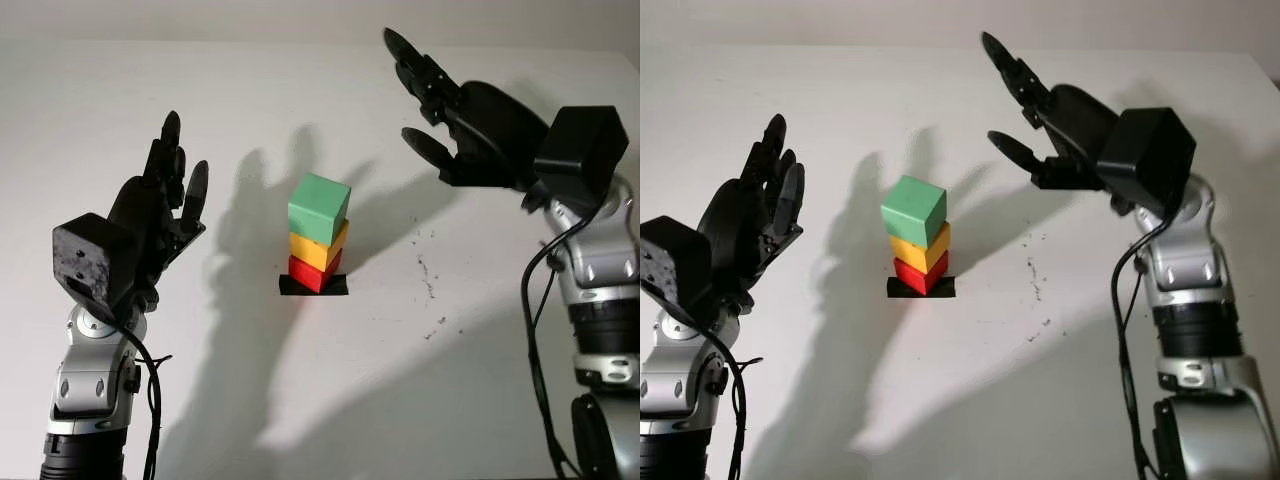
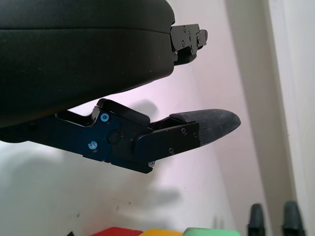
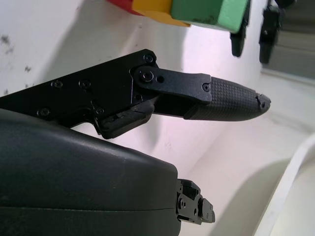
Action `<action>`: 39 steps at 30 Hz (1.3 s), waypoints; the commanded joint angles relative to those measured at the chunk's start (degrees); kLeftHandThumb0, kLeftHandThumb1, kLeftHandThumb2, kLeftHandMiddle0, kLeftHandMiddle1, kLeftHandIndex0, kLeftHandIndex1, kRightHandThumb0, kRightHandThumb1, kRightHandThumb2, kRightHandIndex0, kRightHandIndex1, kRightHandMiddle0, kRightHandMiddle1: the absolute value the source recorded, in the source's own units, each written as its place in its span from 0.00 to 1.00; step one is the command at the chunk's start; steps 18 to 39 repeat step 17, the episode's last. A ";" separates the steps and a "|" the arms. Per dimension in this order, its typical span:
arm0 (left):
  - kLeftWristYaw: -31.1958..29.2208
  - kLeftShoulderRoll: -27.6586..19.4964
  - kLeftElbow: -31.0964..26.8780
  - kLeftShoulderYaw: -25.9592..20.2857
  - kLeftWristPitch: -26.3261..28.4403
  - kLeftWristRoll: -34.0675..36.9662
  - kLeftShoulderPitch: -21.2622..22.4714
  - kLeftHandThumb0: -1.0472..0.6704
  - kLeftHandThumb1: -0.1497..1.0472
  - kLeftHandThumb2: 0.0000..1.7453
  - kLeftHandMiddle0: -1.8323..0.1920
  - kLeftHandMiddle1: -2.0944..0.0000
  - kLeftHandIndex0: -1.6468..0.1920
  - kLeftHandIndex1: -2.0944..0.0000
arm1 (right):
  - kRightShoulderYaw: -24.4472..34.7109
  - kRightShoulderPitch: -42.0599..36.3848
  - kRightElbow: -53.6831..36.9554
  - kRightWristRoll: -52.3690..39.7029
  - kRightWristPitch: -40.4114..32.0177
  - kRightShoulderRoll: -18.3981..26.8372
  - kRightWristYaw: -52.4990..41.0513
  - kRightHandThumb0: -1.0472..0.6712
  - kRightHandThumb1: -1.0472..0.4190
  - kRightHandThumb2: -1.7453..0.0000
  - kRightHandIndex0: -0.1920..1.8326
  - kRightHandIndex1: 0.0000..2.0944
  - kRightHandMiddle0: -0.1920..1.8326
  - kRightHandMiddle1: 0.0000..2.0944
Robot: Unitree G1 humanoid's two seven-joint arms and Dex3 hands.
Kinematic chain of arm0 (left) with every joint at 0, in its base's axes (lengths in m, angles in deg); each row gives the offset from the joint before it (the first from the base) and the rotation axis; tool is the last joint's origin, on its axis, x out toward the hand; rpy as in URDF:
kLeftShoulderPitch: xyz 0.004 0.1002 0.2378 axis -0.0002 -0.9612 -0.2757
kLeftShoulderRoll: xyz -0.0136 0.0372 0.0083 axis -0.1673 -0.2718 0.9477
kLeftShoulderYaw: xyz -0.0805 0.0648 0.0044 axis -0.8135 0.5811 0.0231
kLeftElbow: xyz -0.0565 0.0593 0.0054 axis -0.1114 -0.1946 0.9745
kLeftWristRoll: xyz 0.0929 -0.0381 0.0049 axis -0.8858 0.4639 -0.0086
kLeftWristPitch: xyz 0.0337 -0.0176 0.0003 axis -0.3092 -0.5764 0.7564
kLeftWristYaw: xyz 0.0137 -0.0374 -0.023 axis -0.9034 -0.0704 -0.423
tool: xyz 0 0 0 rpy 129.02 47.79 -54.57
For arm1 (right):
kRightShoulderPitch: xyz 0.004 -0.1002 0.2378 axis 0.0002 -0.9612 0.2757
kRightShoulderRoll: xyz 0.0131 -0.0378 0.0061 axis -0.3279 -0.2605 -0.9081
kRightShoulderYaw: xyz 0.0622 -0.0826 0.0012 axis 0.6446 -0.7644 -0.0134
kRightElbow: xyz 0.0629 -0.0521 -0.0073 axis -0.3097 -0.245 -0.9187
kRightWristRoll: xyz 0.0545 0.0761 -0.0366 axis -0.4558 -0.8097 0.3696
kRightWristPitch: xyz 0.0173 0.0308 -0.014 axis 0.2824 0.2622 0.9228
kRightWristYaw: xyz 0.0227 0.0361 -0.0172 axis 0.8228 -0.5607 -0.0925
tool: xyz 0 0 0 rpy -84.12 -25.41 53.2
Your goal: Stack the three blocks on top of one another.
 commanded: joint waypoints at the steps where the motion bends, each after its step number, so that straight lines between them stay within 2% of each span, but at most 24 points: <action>1: 0.82 0.82 0.57 -0.89 -2.25 0.35 -1.05 0.20 1.00 0.37 0.98 0.97 0.98 0.98 | 2.17 -2.78 -3.70 -2.17 -3.57 -2.24 3.44 0.13 0.00 0.58 0.00 0.00 0.00 0.00; 5: 1.14 2.19 2.11 -0.82 -5.26 1.01 -1.26 0.18 1.00 0.36 0.98 0.97 0.98 0.98 | 4.50 -7.64 -7.52 -6.05 -8.00 -8.21 10.62 0.14 0.00 0.57 0.00 0.00 0.00 0.00; 10: 0.02 2.23 3.00 -0.27 -6.30 1.65 -1.52 0.19 1.00 0.37 0.98 0.98 0.98 0.98 | 4.21 -10.93 -8.53 -6.78 -5.04 -12.59 14.81 0.13 0.00 0.52 0.00 0.00 0.00 0.00; 15: -1.99 1.33 2.78 -1.24 -5.10 4.08 -0.50 0.18 1.00 0.37 0.99 0.98 1.00 0.99 | 4.49 -10.61 -7.85 -6.98 -1.69 -14.71 17.02 0.11 0.00 0.53 0.00 0.00 0.00 0.00; 39: -2.28 0.97 2.52 -1.44 -4.25 4.57 -0.17 0.18 1.00 0.37 0.99 0.98 1.00 0.98 | 4.44 -10.48 -8.04 -7.07 -1.30 -15.24 17.87 0.12 0.00 0.53 0.00 0.00 0.00 0.00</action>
